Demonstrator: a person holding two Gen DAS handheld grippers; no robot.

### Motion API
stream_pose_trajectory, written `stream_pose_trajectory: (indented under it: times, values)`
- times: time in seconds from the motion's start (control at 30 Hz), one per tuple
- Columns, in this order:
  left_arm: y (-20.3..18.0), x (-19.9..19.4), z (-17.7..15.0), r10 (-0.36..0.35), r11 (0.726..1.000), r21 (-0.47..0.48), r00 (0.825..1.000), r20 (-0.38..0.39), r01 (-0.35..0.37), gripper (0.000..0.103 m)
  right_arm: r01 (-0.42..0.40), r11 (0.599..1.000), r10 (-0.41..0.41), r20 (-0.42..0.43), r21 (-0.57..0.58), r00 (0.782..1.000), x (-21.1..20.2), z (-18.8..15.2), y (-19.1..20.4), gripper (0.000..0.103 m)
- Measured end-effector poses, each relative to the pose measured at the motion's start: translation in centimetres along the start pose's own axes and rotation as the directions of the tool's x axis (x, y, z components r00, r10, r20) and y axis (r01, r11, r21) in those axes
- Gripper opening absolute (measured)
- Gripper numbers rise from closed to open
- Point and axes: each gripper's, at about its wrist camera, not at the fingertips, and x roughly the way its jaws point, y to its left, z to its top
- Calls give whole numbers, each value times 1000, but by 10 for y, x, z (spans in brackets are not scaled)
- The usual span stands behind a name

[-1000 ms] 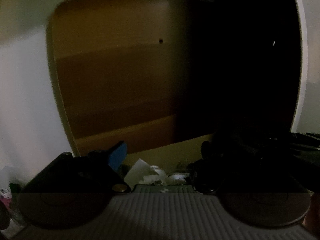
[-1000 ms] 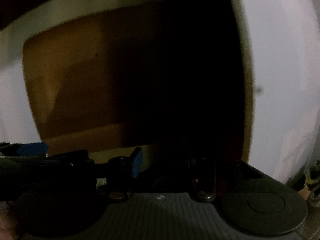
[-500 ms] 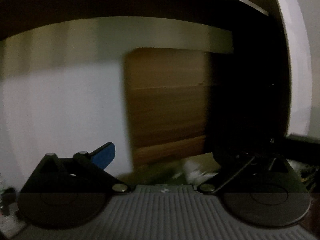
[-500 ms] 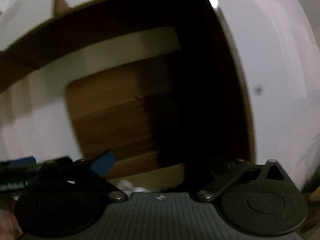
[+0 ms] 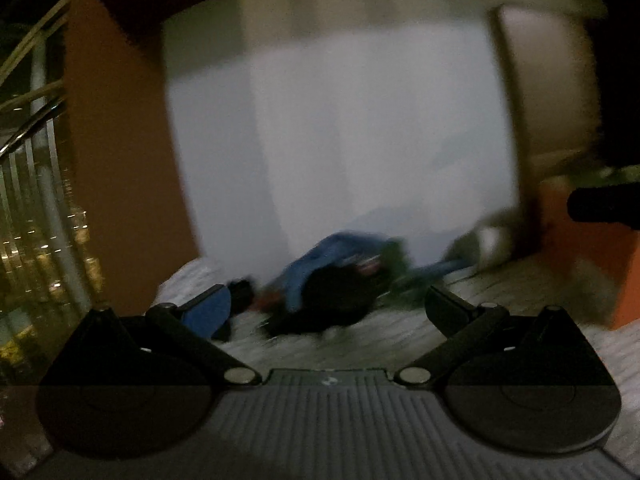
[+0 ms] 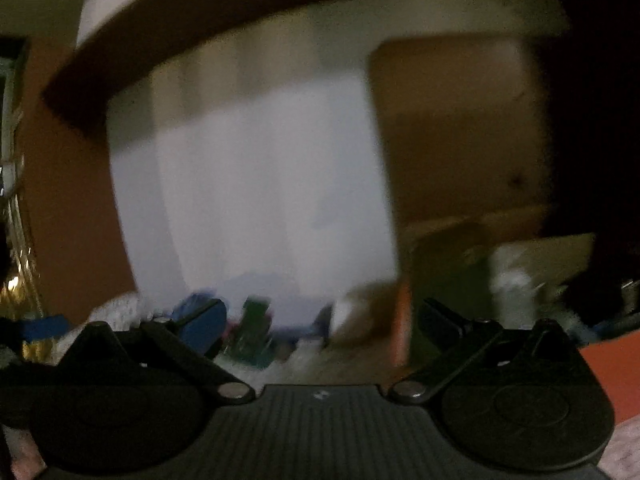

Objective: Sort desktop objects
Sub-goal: 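Move both tools back toward the items on the bed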

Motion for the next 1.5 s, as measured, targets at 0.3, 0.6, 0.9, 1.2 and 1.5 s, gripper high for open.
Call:
stream_pose_trajectory:
  times: [0.3, 0.6, 0.9, 1.2, 1.5]
  values:
    - [25, 59, -19, 1, 999, -48, 990, -140, -8, 99, -23, 980, -7, -147, -198, 989, 102, -14, 39, 68]
    - [8, 86, -35, -54, 998, -28, 983, -175, 50, 86, -45, 986, -2, -279, -163, 960, 165, -34, 26, 51]
    - [28, 95, -39, -81, 991, -120, 969, -233, 54, 82, -78, 965, -3, -304, -252, 953, 199, -38, 42, 41]
    - [34, 96, -40, -105, 985, -160, 964, -245, 67, 82, -82, 962, -15, -347, -262, 938, 203, -39, 38, 26]
    - [34, 104, -38, -128, 980, -181, 956, -265, 81, 77, -107, 969, 15, -379, -223, 925, 213, -41, 27, 26]
